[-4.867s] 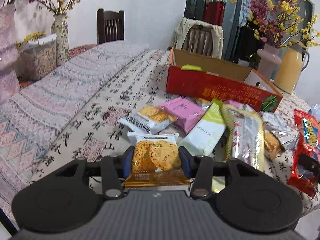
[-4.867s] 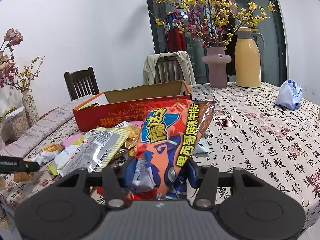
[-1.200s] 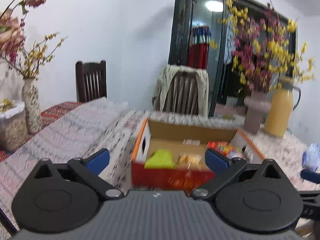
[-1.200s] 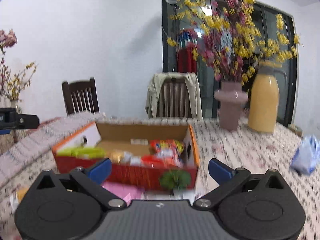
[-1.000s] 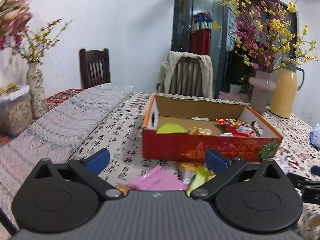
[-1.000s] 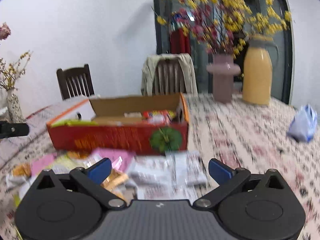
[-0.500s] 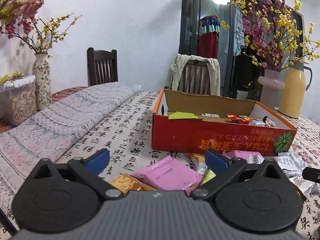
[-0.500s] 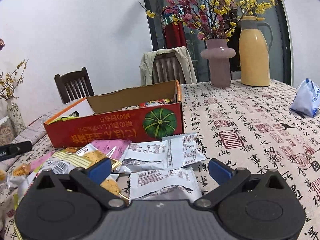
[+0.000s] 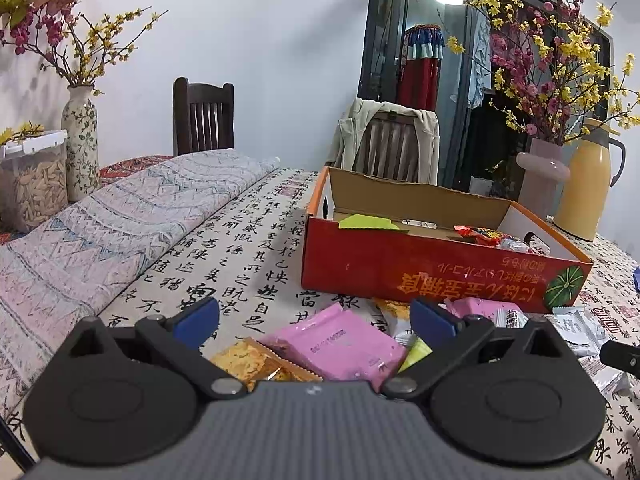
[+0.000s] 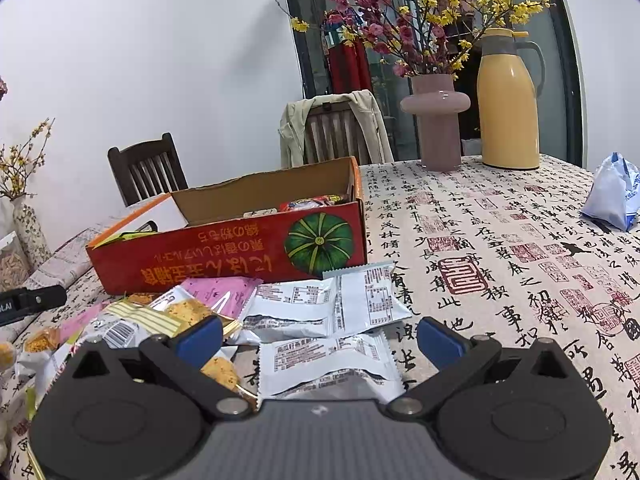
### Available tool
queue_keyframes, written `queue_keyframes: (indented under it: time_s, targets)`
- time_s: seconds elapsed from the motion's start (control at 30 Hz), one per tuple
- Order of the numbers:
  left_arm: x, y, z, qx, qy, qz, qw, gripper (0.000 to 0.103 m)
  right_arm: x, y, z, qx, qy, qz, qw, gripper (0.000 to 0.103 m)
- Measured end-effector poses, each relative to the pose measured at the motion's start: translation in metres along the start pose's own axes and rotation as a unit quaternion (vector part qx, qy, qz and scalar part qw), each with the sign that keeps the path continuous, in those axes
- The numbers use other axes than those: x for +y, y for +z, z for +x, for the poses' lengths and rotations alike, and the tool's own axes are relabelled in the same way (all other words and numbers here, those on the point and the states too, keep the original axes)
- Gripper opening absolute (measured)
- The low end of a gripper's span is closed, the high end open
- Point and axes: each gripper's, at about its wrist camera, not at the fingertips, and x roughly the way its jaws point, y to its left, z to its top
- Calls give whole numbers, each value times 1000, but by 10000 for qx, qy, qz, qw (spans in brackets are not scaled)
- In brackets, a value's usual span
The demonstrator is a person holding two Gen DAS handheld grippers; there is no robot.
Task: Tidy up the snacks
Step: 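Move both tools back over the remaining snack packets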
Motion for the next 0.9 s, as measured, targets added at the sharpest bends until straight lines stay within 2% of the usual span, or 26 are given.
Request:
queue_keyframes:
  time_s: [0.3, 0.5, 0.63, 0.9]
  targets:
    - [5, 0, 1, 51, -51, -141, 9999, 103, 5, 1, 11, 324, -132, -134, 9993, 103]
    - [6, 0, 0, 36, -96, -168, 9998, 103, 4, 3, 27, 866, -297, -98, 9958, 103]
    - [7, 0, 0, 23, -118, -199, 9997, 103, 17, 2, 35, 1063, -490, -554, 9916, 103]
    - [10, -1, -2, 11, -149, -283, 9995, 103, 17, 4, 39, 1170, -471, -677, 9897, 103]
